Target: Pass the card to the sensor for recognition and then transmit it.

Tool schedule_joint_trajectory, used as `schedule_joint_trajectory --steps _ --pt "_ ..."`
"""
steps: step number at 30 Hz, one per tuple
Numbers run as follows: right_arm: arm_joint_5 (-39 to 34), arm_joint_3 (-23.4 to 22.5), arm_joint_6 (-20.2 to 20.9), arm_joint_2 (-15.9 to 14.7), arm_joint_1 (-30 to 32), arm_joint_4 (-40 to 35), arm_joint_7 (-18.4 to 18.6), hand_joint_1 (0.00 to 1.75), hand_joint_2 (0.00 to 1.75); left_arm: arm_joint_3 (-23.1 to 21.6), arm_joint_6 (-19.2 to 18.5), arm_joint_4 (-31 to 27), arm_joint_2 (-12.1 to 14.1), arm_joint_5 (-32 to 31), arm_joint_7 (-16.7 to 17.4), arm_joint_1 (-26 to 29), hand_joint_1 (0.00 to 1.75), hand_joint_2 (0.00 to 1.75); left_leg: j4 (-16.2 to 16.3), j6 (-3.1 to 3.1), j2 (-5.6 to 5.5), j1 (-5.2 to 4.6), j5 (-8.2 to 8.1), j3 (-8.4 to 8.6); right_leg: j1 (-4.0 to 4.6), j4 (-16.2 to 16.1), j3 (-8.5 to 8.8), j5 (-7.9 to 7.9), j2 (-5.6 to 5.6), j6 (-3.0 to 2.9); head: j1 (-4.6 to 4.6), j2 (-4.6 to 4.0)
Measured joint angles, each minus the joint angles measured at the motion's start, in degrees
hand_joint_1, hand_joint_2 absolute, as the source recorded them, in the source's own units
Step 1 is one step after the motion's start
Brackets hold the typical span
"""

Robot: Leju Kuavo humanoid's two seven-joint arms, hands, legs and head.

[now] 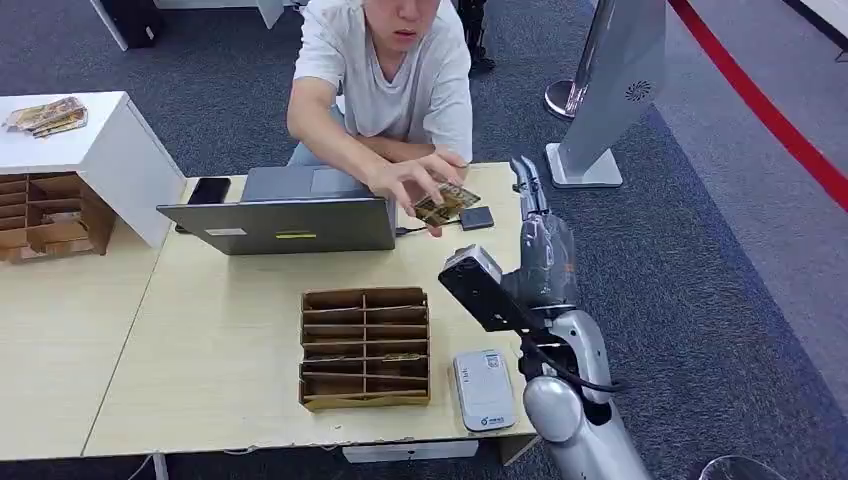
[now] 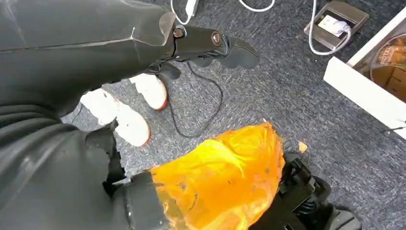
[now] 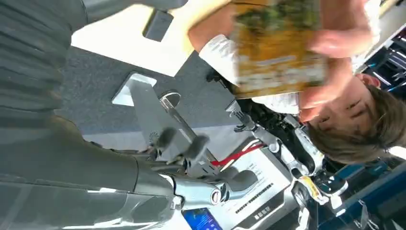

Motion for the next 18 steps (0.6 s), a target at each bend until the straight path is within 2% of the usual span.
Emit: schedule_joint_trajectory --steps 3,5,9,12,14,18 --pt "-0.89 0.15 -0.98 0.26 0.79 -0.28 -1.15 0.00 0.00 0.00 0.09 0.02 -0.02 0.20 0.00 -0.04 0.00 0.00 0.00 0.00 0.00 0.00 0.00 0.00 0.00 0.00 0.00 0.00 0.00 0.00 -0.02 0.00" --pt "-4.88 0.22 -1.22 0.28 1.57 -0.61 -3.66 0.00 0.00 -0.02 0.09 0.02 0.00 0.26 0.02 -0.04 0.00 0.00 0.00 0.00 0.00 0.00 0.00 0.00 0.00 0.00 0.00 0.00 0.00 0.00 -0.02 0.00" --pt "-25.39 -0.55 3.46 0.26 4.65 -1.16 -15.48 0.00 0.00 -0.57 0.09 0.20 0.04 0.92 -1.25 -0.26 0.00 0.00 0.00 0.00 -0.02 0.00 -0.01 -0.01 0.00 -0.01 -0.03 -0.01 -0.01 0.00 -0.02 0.00" --pt "-35.35 -2.75 8.93 0.11 7.51 -1.09 -21.98 0.00 0.00 -1.22 0.52 1.48 0.04 2.40 -3.14 -0.97 0.00 0.00 0.00 0.01 -0.01 0.00 -0.01 -0.02 0.00 -0.02 -0.03 -0.01 -0.01 0.00 0.00 0.00" --pt "-39.01 -4.75 10.90 0.11 9.58 -0.36 -25.23 0.00 0.00 -1.74 0.96 2.44 0.07 3.40 -3.91 -1.41 0.00 0.00 0.00 0.01 -0.01 0.00 -0.02 -0.04 0.00 -0.02 -0.03 -0.01 -0.01 0.00 0.00 0.00" --pt "-40.11 -7.67 11.19 0.13 11.72 2.97 -26.05 0.00 0.00 -2.80 1.11 3.74 0.13 4.57 -4.17 -2.03 0.00 0.00 0.00 0.01 -0.01 0.00 -0.02 -0.04 0.00 -0.02 -0.03 -0.01 0.00 0.00 0.00 0.00"
